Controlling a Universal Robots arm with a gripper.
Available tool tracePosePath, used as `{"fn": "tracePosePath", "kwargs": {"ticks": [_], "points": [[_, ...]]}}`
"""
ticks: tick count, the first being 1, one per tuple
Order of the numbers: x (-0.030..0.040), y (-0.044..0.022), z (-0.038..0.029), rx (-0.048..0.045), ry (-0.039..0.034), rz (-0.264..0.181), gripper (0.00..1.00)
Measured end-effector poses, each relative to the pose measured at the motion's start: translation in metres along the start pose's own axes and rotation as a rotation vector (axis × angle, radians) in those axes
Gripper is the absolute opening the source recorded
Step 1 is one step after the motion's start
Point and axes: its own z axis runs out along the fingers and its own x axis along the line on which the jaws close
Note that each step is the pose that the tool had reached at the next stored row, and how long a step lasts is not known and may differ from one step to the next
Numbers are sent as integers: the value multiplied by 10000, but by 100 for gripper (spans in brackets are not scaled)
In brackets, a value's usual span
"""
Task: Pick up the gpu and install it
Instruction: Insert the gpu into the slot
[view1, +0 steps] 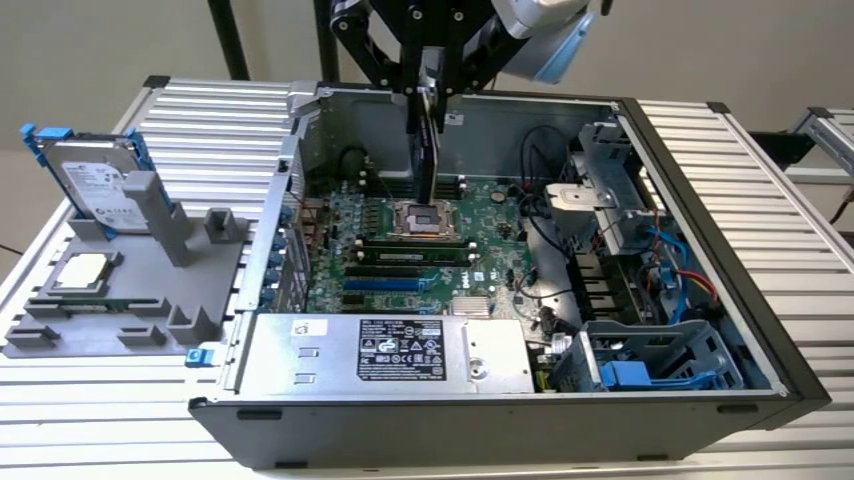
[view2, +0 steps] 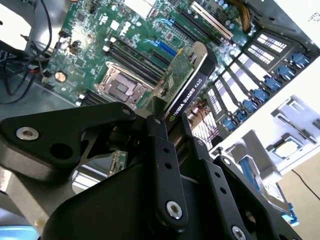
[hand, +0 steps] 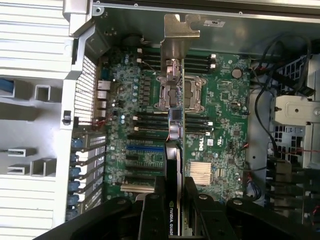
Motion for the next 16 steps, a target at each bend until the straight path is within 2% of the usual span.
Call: {"fn": "tracePosePath", "kwargs": {"ticks": [16], "points": [[0,0,0,-9,53,-589,0]]}}
